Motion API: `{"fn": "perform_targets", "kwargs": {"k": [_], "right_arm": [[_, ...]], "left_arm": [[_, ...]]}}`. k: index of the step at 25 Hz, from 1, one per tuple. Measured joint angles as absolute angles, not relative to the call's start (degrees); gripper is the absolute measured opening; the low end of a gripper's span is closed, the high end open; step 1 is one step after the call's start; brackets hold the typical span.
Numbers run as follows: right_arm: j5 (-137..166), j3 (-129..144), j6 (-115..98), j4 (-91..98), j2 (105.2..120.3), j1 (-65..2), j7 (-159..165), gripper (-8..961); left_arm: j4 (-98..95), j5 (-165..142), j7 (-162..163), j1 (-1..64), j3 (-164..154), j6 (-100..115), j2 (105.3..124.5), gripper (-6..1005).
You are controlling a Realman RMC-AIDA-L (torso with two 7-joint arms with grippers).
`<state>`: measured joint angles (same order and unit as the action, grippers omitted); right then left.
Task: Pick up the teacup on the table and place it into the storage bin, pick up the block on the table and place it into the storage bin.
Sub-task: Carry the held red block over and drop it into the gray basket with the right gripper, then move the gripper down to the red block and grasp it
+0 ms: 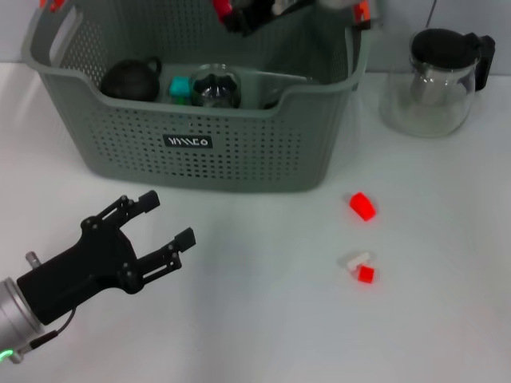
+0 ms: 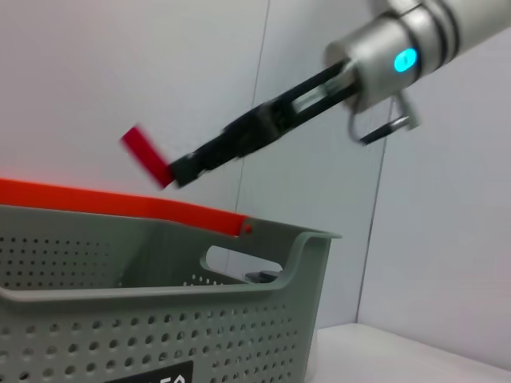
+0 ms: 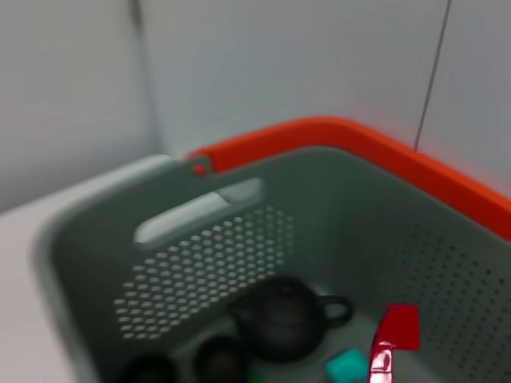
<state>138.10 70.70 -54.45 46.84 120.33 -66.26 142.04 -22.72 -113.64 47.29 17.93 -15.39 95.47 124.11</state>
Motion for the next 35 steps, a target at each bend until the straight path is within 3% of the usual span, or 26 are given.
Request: {"fn": "perform_targets", "kwargs": {"k": [7,16,19,22,23,27,30,35], "right_arm": [[138.09,74.36,-45.19,35.94,120.39,-71.72,144.00,178],[137.96,73.58,-46.23,40.06,120.05,-69.96,144.98,222],[134.42,73.57,-45.84,50.09,120.49,-63.76,142.47,351],[121.14,75.22,-47.14,62.62,120.44,-52.24,131.65,478],[106.97,74.99,-52.00,68.07,119.86,-44.08,121.24,518],[95.78,70.85,-63.67,71.97,118.62,-36.40,114.73,681],[95.02,62.61,-79.67,75.06,116.96,-31.71,117.75,640],[108.76,44.77,-103.44,77.66,114.66,-30.66,125.15,572]], "left_arm": [[-22.29,-113.64,47.29,17.94,-15.43,95.47,124.19,843],[-22.23,-113.64,47.29,17.92,-15.38,95.46,124.19,843],[-22.23,-113.64,47.28,17.83,-15.37,95.54,124.18,843],[-22.23,-113.64,47.29,17.82,-15.34,95.73,124.19,843],[-22.25,-113.65,47.29,17.77,-15.24,95.80,124.16,843],[-22.40,-113.64,47.29,17.81,-14.72,95.86,124.04,843],[-22.55,-113.64,47.29,17.95,-14.49,95.67,123.96,843],[-22.59,-113.64,47.29,18.61,-14.49,94.87,123.92,843]]}}
